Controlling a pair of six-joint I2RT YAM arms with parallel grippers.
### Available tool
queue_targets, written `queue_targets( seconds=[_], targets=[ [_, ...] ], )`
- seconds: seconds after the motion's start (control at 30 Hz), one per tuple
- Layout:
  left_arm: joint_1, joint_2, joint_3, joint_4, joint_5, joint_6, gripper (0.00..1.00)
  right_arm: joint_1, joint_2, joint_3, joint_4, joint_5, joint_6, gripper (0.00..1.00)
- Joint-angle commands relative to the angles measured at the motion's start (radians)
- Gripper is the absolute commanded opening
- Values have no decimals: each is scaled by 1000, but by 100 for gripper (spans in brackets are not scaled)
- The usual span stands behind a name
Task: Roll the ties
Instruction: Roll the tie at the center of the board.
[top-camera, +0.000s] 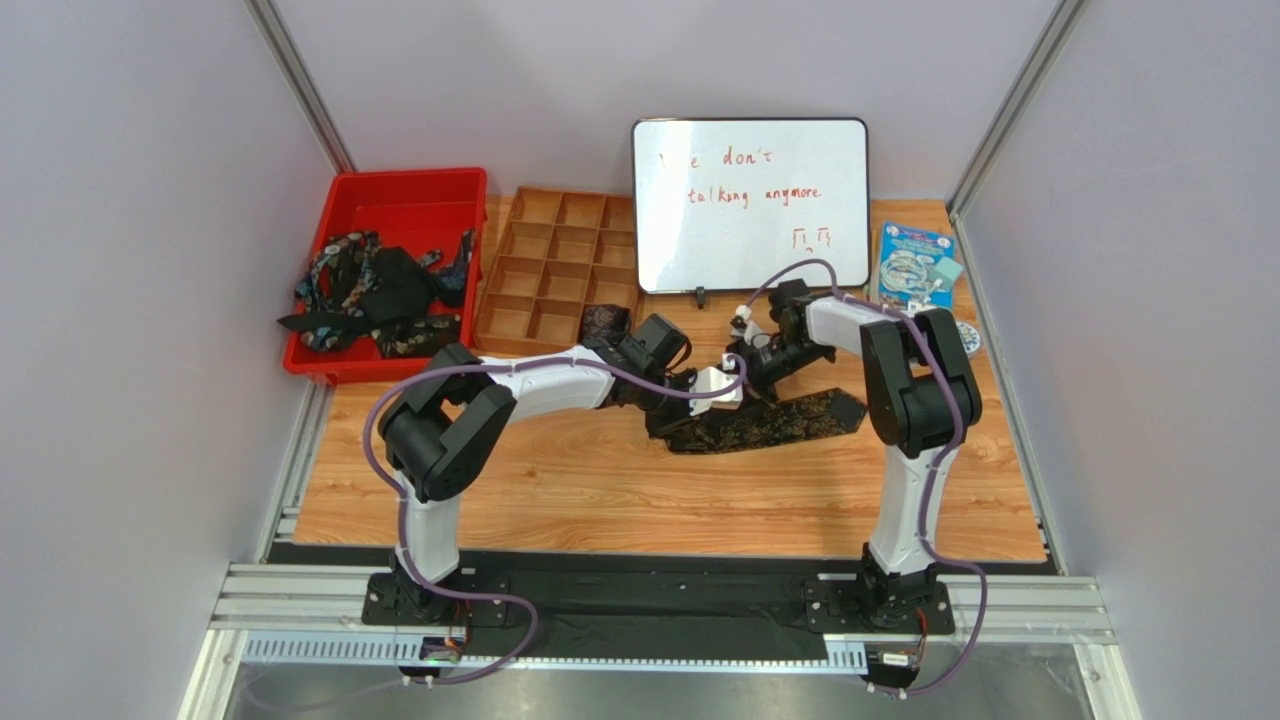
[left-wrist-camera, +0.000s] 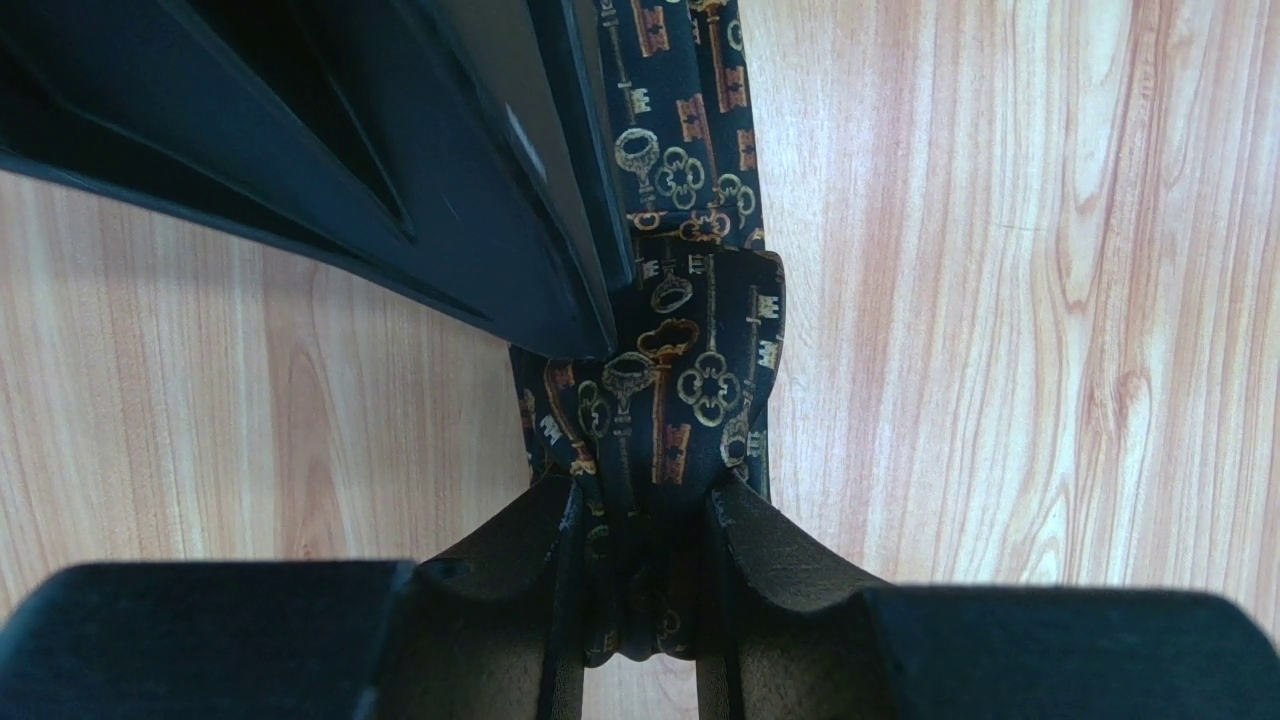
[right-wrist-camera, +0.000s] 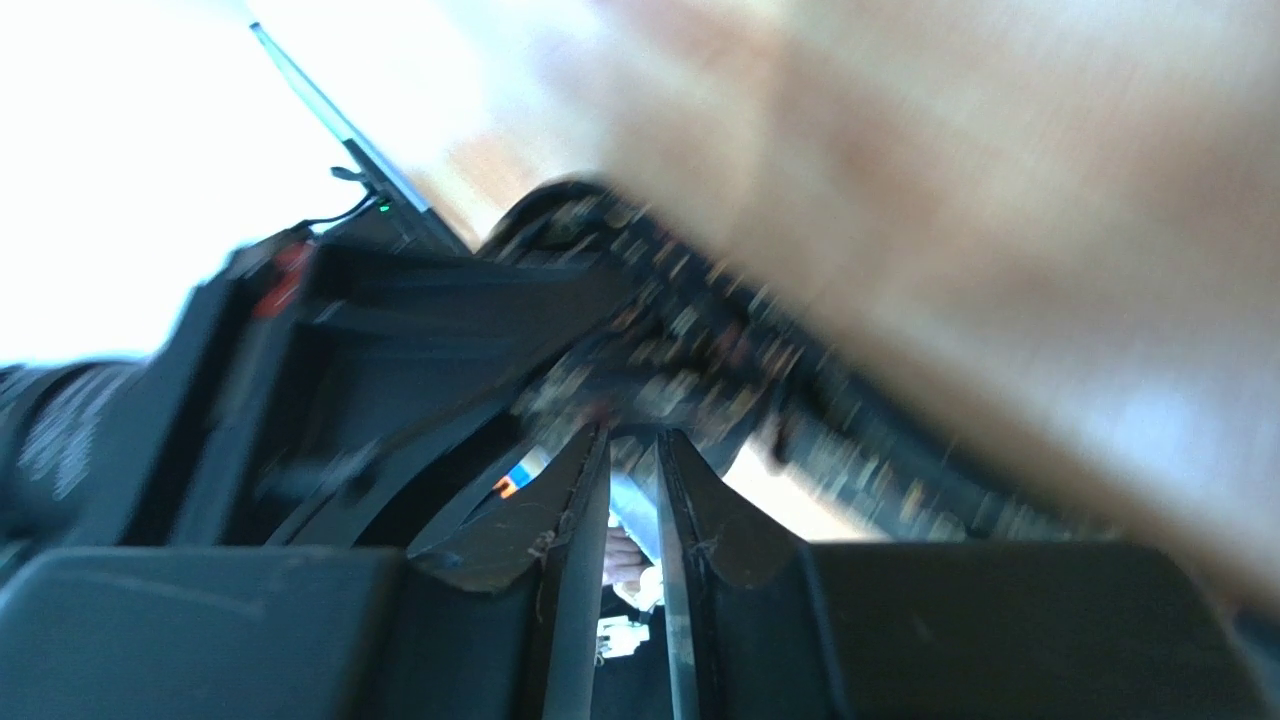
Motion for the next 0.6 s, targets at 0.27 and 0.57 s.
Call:
queue_targets(
  seconds=[0.27,0.57],
  targets=[
    [-13,54,-10,-42,-123,-47,13,17,-149,-99,-5,-71,74,28],
    [-13,33,-25,-42,-130,-61,14,28,-75,-153,255,-22,187,42]
  ],
)
